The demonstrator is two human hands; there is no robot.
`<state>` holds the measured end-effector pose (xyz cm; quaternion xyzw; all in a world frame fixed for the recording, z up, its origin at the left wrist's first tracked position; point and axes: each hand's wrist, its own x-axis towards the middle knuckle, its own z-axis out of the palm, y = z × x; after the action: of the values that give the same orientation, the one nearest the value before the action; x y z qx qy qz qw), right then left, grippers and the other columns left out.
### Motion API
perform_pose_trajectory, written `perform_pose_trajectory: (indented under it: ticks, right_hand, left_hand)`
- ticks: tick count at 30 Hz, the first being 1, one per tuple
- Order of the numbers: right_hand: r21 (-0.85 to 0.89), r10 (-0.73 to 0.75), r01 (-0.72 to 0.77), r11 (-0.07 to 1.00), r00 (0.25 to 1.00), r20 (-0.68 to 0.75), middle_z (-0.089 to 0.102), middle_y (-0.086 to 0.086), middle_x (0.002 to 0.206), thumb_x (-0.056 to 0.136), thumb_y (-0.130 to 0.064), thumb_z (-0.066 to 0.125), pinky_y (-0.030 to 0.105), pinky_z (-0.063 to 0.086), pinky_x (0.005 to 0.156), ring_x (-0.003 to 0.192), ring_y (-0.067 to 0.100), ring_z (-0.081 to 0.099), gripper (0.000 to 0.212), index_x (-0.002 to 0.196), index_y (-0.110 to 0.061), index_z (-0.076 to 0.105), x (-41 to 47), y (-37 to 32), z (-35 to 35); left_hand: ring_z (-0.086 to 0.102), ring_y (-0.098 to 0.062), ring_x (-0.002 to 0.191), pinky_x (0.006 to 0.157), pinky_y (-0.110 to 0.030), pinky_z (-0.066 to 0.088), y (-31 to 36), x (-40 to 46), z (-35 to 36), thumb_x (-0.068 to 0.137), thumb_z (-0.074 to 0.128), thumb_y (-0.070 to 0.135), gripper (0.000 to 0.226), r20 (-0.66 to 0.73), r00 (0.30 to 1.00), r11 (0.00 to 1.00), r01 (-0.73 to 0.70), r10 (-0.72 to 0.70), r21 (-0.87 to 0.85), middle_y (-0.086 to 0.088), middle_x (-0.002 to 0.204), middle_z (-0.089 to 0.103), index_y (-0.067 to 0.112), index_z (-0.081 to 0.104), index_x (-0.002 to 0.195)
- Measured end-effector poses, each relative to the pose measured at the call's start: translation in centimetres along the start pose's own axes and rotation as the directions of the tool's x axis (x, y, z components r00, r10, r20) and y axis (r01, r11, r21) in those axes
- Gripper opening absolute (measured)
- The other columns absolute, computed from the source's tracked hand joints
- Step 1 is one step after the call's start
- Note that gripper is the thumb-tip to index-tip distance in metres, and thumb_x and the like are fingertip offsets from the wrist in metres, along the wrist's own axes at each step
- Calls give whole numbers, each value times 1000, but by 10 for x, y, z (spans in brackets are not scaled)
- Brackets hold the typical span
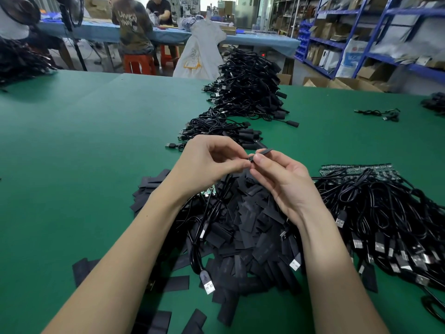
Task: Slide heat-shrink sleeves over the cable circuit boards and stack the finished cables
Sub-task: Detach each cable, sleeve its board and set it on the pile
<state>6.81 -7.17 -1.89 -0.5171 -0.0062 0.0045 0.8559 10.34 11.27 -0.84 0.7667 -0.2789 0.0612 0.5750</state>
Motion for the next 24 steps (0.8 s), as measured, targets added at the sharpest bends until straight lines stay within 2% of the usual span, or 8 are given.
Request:
perform_pose_trajectory:
  ticks: [3, 6, 14, 19, 24]
  right_hand:
    - [35, 0, 1, 999, 1000, -28, 78, 12, 95, 69, -13, 81, 19, 59, 72, 85, 16, 76, 26, 93, -6, 75, 0, 1, 0]
    - [55, -1, 3, 999, 999, -36, 78, 12, 95, 69, -13, 80, 20, 59, 73, 84, 16, 76, 25, 92, -6, 76, 1, 1, -1]
    - [-40, -8, 8, 999, 1000, -16, 78, 13, 96, 68, -16, 82, 20, 59, 73, 85, 18, 76, 35, 99, -5, 73, 1, 5, 4]
    - [-113, -172, 165, 980, 984, -54, 78, 15, 100, 86, -12, 80, 24, 59, 75, 88, 22, 76, 35, 118, -20, 68, 0, 10, 14]
    - [-109, -285, 276, 955, 956, -75, 78, 12, 101, 88, -10, 76, 26, 60, 75, 90, 22, 76, 32, 116, -26, 72, -1, 11, 21]
  left_hand:
    - [75, -20, 74, 74, -29, 61, 0, 1, 0, 79, 87, 16, 19, 0, 999, 996, 53, -53, -70, -6, 81, 77, 12, 71, 89]
    - [76, -22, 78, 78, -28, 61, -1, 1, -1, 81, 85, 12, 13, 41, 997, 995, 70, -67, -76, -6, 82, 78, 15, 75, 87]
    - [76, -21, 74, 74, -28, 61, -2, 0, -1, 81, 84, 7, 12, 1, 997, 997, 73, -73, -20, -6, 78, 77, 12, 73, 85]
    - [72, -10, 63, 61, -14, 52, 2, 0, 0, 83, 82, 7, 11, -8, 997, 992, 79, -80, -97, -7, 72, 76, 5, 71, 86]
    - [76, -18, 73, 67, -19, 56, 1, 1, -3, 83, 82, 8, 10, -36, 997, 991, 66, -70, -116, -9, 76, 77, 10, 72, 86]
